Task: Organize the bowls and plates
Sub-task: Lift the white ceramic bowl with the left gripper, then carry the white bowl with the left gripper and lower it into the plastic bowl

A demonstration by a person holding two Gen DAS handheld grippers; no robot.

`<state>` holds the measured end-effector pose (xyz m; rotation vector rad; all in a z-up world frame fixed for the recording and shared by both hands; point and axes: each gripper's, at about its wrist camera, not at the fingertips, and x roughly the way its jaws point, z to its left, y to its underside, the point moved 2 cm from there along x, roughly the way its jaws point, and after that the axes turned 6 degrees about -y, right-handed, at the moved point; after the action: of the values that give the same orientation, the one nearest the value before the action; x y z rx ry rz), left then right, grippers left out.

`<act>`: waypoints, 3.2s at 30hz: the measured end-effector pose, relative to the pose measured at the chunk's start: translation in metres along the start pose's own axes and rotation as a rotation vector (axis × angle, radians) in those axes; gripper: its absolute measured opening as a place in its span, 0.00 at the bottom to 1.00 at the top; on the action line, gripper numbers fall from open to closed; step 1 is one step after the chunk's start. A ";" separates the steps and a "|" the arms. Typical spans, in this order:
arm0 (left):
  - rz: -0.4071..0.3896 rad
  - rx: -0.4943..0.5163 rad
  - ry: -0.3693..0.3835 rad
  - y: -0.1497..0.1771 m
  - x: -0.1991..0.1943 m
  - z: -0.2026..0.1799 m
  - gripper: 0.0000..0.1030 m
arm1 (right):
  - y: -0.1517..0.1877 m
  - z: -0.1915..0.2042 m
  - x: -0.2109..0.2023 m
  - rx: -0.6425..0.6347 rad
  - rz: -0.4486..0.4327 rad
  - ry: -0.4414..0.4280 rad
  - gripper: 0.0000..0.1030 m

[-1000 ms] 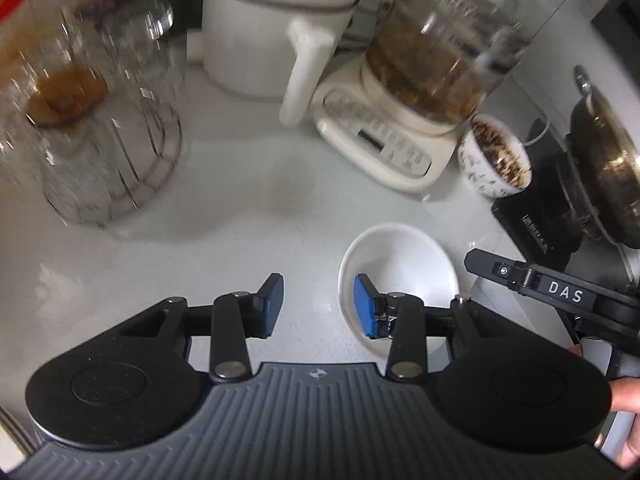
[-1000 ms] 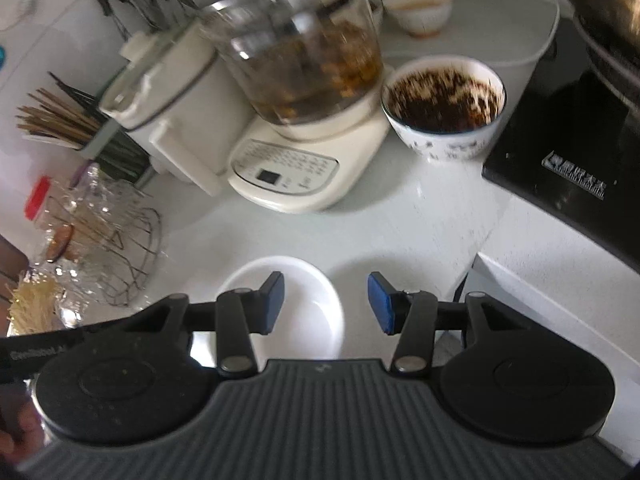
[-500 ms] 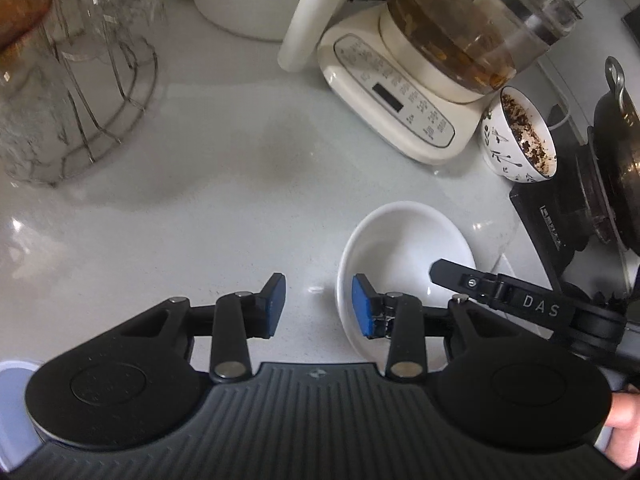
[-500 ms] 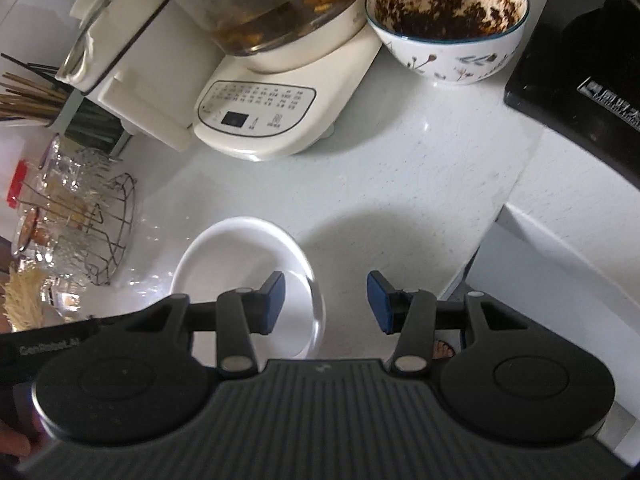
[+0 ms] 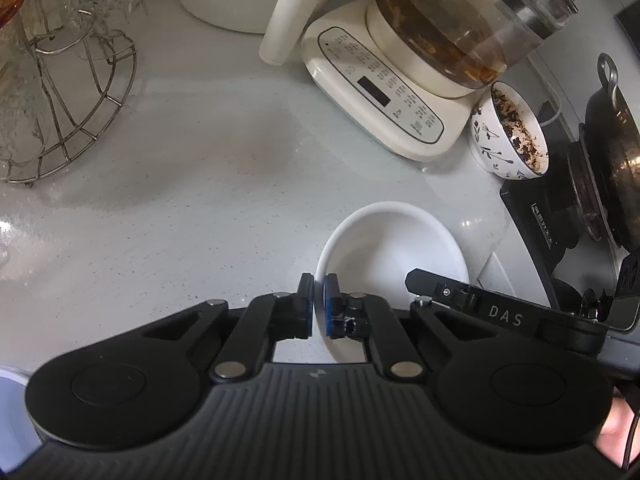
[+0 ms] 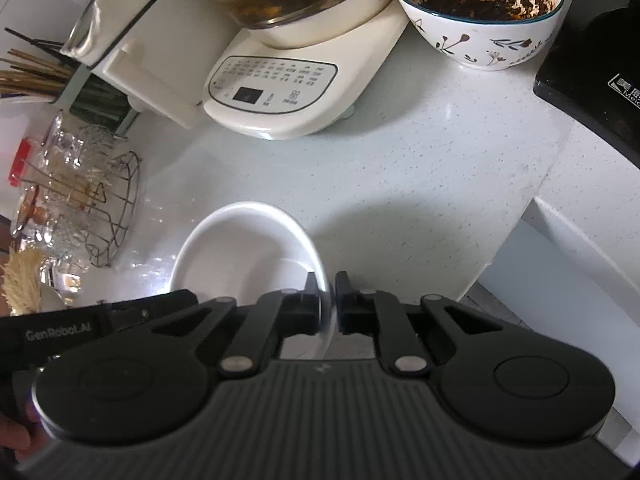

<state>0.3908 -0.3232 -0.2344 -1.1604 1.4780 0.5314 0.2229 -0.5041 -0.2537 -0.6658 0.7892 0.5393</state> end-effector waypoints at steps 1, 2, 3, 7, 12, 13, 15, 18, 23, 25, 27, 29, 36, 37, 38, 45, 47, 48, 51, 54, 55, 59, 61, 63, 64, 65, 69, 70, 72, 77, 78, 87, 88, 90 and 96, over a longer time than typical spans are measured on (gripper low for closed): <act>0.001 -0.003 0.003 0.000 0.000 0.000 0.06 | 0.000 0.001 0.000 -0.001 -0.001 0.000 0.10; 0.000 -0.004 0.006 0.000 -0.001 0.001 0.06 | 0.000 0.001 0.000 -0.004 -0.002 0.000 0.10; -0.003 -0.003 0.006 0.000 -0.001 0.001 0.06 | 0.000 0.003 0.000 -0.007 -0.003 -0.002 0.10; -0.013 -0.016 0.019 0.001 -0.009 0.004 0.06 | 0.000 0.004 -0.008 -0.004 -0.011 -0.016 0.11; -0.030 -0.021 0.027 0.005 -0.022 0.004 0.06 | 0.002 0.010 -0.022 -0.015 -0.020 -0.028 0.12; -0.036 -0.022 0.026 0.006 -0.025 0.004 0.06 | 0.003 0.013 -0.025 -0.028 -0.027 -0.035 0.13; -0.040 -0.024 0.030 0.008 -0.031 0.005 0.06 | 0.002 0.019 -0.032 -0.045 -0.041 -0.039 0.14; -0.034 -0.046 0.052 0.012 -0.039 0.010 0.06 | 0.004 0.026 -0.040 -0.049 -0.046 -0.074 0.14; -0.051 -0.050 0.051 0.020 -0.052 0.014 0.06 | 0.006 0.041 -0.049 -0.073 -0.051 -0.081 0.14; -0.059 -0.054 0.049 0.022 -0.059 0.016 0.06 | 0.007 0.044 -0.049 -0.071 -0.048 -0.090 0.14; -0.068 -0.058 0.046 0.025 -0.065 0.019 0.06 | 0.009 0.048 -0.051 -0.069 -0.047 -0.101 0.14; -0.075 -0.062 0.045 0.027 -0.072 0.021 0.06 | 0.011 0.053 -0.055 -0.074 -0.050 -0.107 0.14; -0.112 -0.068 0.037 0.037 -0.102 0.028 0.06 | 0.017 0.074 -0.069 -0.108 -0.063 -0.129 0.14; -0.118 -0.071 0.034 0.039 -0.106 0.029 0.06 | 0.018 0.077 -0.071 -0.110 -0.063 -0.133 0.14; -0.124 -0.073 0.034 0.040 -0.111 0.031 0.06 | 0.019 0.080 -0.073 -0.114 -0.064 -0.136 0.14; -0.172 -0.096 0.031 0.052 -0.145 0.044 0.06 | 0.026 0.105 -0.086 -0.144 -0.074 -0.165 0.14; -0.188 -0.106 0.031 0.057 -0.155 0.049 0.06 | 0.028 0.113 -0.089 -0.158 -0.078 -0.174 0.14; -0.197 -0.109 0.030 0.058 -0.159 0.050 0.07 | 0.030 0.117 -0.091 -0.164 -0.079 -0.178 0.14; -0.221 -0.122 0.023 0.065 -0.173 0.058 0.07 | 0.035 0.129 -0.093 -0.184 -0.077 -0.192 0.14; -0.244 -0.137 0.014 0.073 -0.186 0.068 0.07 | 0.040 0.142 -0.094 -0.209 -0.074 -0.205 0.14; -0.250 -0.144 0.012 0.076 -0.190 0.071 0.07 | 0.043 0.146 -0.095 -0.217 -0.073 -0.209 0.14; -0.277 -0.172 0.003 0.089 -0.205 0.086 0.07 | 0.051 0.163 -0.094 -0.240 -0.063 -0.229 0.14; -0.285 -0.189 -0.002 0.096 -0.211 0.094 0.07 | 0.057 0.171 -0.092 -0.256 -0.055 -0.237 0.14; -0.291 -0.210 -0.008 0.103 -0.216 0.103 0.07 | 0.061 0.179 -0.089 -0.266 -0.041 -0.245 0.14; -0.294 -0.220 -0.010 0.107 -0.219 0.107 0.07 | 0.064 0.183 -0.088 -0.275 -0.035 -0.248 0.14; -0.297 -0.230 -0.014 0.110 -0.221 0.112 0.07 | 0.066 0.188 -0.086 -0.283 -0.029 -0.251 0.14; -0.302 -0.272 -0.033 0.124 -0.228 0.128 0.07 | 0.077 0.203 -0.076 -0.317 0.004 -0.257 0.14; -0.303 -0.279 -0.039 0.128 -0.228 0.132 0.07 | 0.079 0.206 -0.074 -0.323 0.013 -0.258 0.14; -0.302 -0.297 -0.046 0.134 -0.228 0.139 0.07 | 0.083 0.212 -0.069 -0.339 0.031 -0.257 0.14; -0.298 -0.331 -0.049 0.147 -0.218 0.156 0.07 | 0.092 0.219 -0.054 -0.386 0.063 -0.246 0.14; -0.292 -0.345 -0.051 0.148 -0.214 0.159 0.07 | 0.094 0.220 -0.050 -0.398 0.068 -0.241 0.14; -0.270 -0.413 -0.057 0.160 -0.178 0.185 0.07 | 0.110 0.211 -0.010 -0.422 0.125 -0.226 0.14; -0.267 -0.423 -0.055 0.161 -0.175 0.188 0.07 | 0.111 0.210 -0.006 -0.423 0.130 -0.226 0.14; -0.270 -0.431 -0.055 0.161 -0.169 0.191 0.07 | 0.112 0.209 0.001 -0.433 0.134 -0.224 0.14; -0.284 -0.461 -0.065 0.161 -0.157 0.202 0.07 | 0.109 0.210 0.016 -0.436 0.119 -0.217 0.14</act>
<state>0.3301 -0.0311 -0.1867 -1.6655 1.1366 0.7253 0.2577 -0.2779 -0.1927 -0.9457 0.5100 0.8906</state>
